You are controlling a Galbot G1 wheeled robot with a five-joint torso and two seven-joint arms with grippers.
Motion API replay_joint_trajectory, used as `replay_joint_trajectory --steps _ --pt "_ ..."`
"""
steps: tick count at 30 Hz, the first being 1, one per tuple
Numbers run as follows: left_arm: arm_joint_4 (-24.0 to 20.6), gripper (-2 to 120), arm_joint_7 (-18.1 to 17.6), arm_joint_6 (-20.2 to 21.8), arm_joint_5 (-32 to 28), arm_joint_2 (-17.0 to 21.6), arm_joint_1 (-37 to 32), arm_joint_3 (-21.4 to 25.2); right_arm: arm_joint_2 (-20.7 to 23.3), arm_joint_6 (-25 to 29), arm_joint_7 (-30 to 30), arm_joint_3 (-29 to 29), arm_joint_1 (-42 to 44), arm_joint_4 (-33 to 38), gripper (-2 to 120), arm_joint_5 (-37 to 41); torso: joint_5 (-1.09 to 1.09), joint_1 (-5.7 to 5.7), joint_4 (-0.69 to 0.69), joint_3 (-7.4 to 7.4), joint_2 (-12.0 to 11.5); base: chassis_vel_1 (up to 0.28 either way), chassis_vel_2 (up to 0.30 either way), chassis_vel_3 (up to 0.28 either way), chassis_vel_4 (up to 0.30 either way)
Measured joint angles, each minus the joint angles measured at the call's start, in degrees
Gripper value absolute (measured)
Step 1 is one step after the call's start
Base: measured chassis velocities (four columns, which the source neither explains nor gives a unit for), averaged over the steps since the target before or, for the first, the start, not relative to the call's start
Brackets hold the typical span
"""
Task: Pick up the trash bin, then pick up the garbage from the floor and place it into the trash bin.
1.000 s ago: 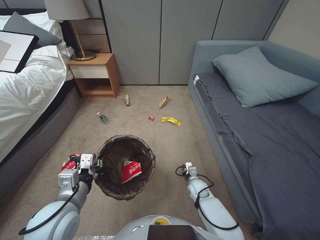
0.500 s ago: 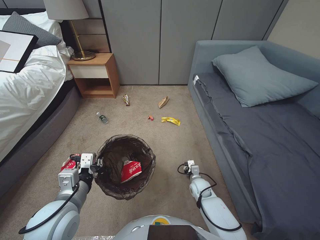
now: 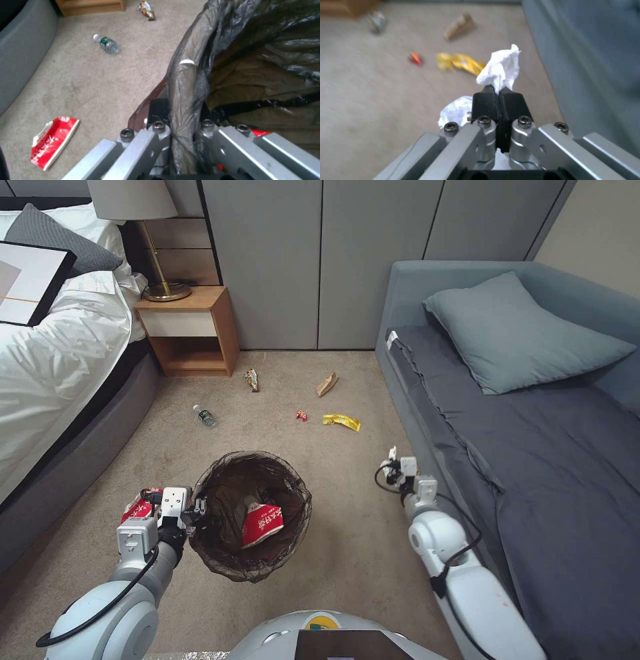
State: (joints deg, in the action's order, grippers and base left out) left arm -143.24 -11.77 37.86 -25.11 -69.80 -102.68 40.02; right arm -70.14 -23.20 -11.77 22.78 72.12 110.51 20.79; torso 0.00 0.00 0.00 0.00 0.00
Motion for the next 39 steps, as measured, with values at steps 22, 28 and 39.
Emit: replay_joint_trajectory --steps 22,28,39 --pt "0.00 2 -0.06 0.51 -0.26 0.74 1.37 -0.97 16.88 -3.25 11.00 -6.56 -7.48 21.45 0 15.24 0.00 0.00 0.01 0.00 0.00 0.000 0.000 0.000 0.000" --pt "0.00 2 -0.04 0.67 -0.05 0.53 1.99 -1.70 18.49 -3.10 11.15 -14.28 -13.56 21.27 0 19.53 0.00 0.00 0.00 0.00 0.00 0.000 0.000 0.000 0.000" --pt "0.00 2 -0.03 1.17 -0.10 0.16 2.97 -1.83 21.69 -5.84 8.09 -34.55 -31.75 21.98 0 31.99 -0.01 0.00 0.02 0.00 0.00 0.000 0.000 0.000 0.000"
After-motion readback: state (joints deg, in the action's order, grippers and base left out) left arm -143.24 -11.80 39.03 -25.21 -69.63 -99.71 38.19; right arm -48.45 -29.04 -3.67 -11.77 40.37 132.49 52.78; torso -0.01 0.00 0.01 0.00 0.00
